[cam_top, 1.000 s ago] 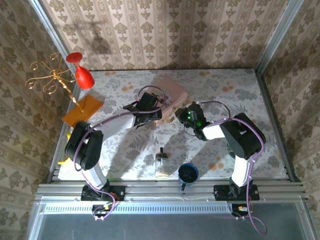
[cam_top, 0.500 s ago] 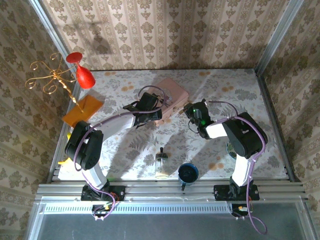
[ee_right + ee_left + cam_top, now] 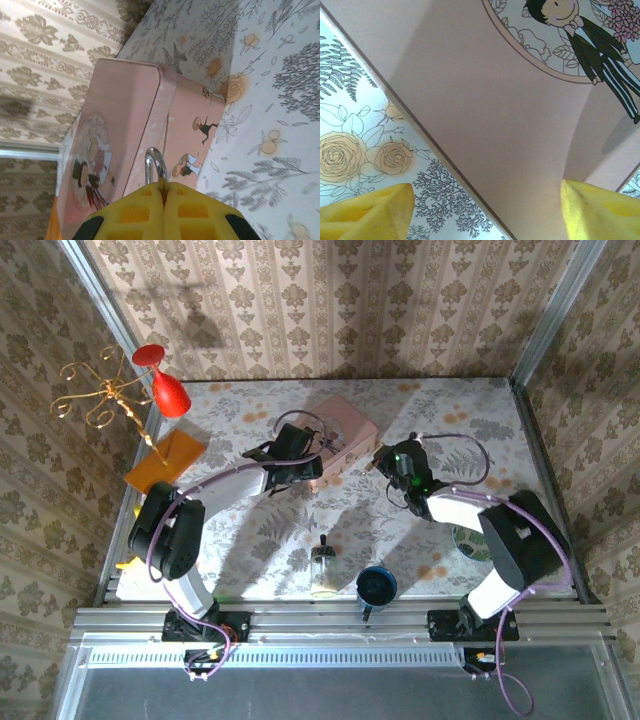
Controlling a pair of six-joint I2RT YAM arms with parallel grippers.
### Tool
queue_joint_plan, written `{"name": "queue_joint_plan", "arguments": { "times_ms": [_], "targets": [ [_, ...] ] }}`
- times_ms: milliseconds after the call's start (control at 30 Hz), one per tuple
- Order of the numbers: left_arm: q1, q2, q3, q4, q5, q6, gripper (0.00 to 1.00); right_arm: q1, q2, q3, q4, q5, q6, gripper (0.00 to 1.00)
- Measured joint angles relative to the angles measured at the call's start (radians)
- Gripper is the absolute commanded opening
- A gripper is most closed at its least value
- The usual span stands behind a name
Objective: Unlock a padlock with a key
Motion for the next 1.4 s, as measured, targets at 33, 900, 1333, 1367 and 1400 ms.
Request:
{"name": "queue_joint_plan", "arguments": {
  "times_ms": [33, 900, 1333, 1367, 1400],
  "targets": [
    [0.005, -0.005, -0.006, 0.003, 0.000, 0.000, 0.76, 0.000, -0.032, 0.001, -0.053, -0.004, -0.025, 0.00],
    [0.042, -0.051, -0.063, 0.024, -0.008, 0.000, 0.77, -0.030, 0.047, 0.250, -0.793, -0.069, -0.444, 0.00],
    [0.042, -0.052, -0.063, 0.023, -0.008, 0.000, 0.77, -0.146, 0.175, 0.230, -0.571, -0.361, -0.456, 0.00],
    [0.042, -0.052, -0.063, 0.023, -0.008, 0.000, 0.77, -0.156, 0.176, 0.222, -0.558, -0.373, -0.455, 0.00],
    [0.042, -0.052, -0.063, 0.023, -0.008, 0.000, 0.77, -0.167, 0.176, 0.213, -0.548, -0.387, -0.453, 0.00]
  ]
}}
